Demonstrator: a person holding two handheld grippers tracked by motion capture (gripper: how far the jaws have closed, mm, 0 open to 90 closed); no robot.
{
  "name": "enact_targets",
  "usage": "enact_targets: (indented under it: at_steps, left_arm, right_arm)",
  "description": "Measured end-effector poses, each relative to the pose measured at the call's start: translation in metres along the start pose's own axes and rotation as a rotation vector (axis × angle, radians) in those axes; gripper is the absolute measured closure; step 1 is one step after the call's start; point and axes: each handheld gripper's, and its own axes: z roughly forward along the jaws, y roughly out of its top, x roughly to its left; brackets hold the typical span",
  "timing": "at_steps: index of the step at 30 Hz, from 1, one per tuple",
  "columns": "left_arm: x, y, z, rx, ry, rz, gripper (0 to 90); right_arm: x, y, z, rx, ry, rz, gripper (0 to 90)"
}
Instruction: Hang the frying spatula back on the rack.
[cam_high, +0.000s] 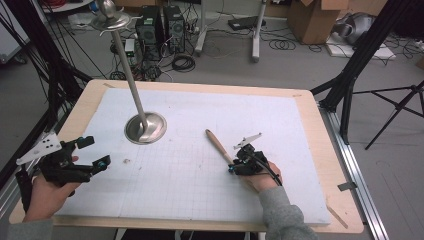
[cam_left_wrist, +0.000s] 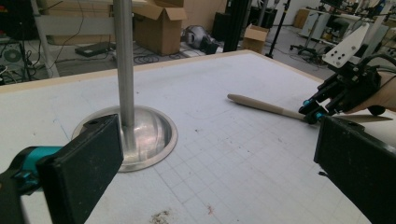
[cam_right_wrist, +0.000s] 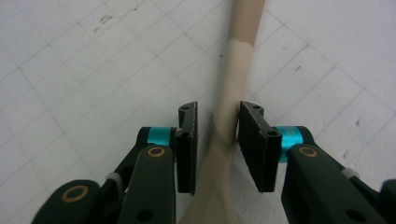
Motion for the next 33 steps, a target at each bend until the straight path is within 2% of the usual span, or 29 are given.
enact_targets:
  at_steps: [5,10,16,19,25,33]
  left_arm:
    - [0.0000,0.0002,-0.0005,-0.003,0.002,-0.001,1.8]
    - [0.0000,0.0000,0.0000,0.000,0.001,0.000,1.8]
    - [-0.0001,0.0002,0.0000,-0.003,0.000,-0.002,1.8]
    - [0.0000,0.0002,0.0000,-0.003,0.000,-0.002,1.8]
    - [0.0006,0.0002,0.0001,-0.006,0.001,-0.004,1.8]
    - [0.0002,0.0008,-0.0006,-0.005,-0.001,-0.002,1.8]
  right_arm:
    - [0.0012,-0.0003,-0.0008,0.009,-0.016,0.004,72.2]
    - [0.0037,0.0003,-0.0006,0.012,-0.037,-0.016,73.4]
    - [0.0059,0.0015,-0.0009,0.019,-0.039,-0.013,76.9]
    - [0.0057,0.0017,-0.0016,0.025,-0.024,-0.010,77.6]
    - [0.0017,0.0015,-0.0020,0.023,0.012,0.030,77.8]
    - [0.0029,0.0039,-0.0054,-0.003,0.039,0.010,77.8]
